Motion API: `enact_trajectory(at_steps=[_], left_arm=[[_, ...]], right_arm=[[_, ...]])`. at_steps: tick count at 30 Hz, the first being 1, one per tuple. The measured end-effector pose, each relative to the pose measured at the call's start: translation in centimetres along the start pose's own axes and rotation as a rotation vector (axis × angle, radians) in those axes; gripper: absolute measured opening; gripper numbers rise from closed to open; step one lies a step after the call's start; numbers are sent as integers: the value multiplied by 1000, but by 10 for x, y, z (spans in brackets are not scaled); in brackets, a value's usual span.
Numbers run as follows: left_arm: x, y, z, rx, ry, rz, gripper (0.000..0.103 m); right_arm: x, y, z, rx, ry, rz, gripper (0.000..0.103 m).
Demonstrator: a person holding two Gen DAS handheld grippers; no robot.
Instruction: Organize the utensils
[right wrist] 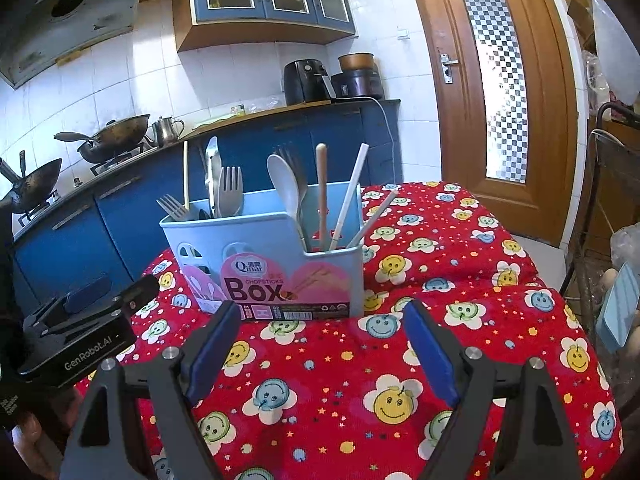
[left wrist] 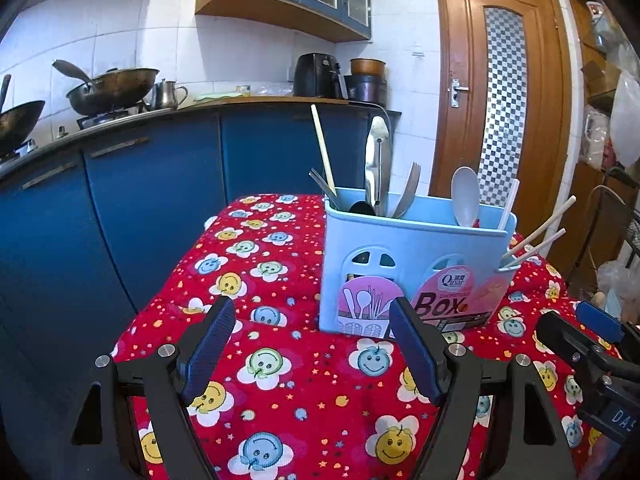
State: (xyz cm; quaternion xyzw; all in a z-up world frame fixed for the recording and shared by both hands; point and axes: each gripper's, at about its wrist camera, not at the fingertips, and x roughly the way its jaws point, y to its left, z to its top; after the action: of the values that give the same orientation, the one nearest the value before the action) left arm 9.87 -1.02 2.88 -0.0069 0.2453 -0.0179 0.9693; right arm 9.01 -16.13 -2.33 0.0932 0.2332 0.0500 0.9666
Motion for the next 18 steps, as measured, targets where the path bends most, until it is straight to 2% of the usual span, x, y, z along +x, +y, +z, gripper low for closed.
enact_trajectory(at_steps=[18], left_arm=[[-3,-3,-2,15,-19,-21,80]], right_arm=[[1,-2,0,5,7,-3,85]])
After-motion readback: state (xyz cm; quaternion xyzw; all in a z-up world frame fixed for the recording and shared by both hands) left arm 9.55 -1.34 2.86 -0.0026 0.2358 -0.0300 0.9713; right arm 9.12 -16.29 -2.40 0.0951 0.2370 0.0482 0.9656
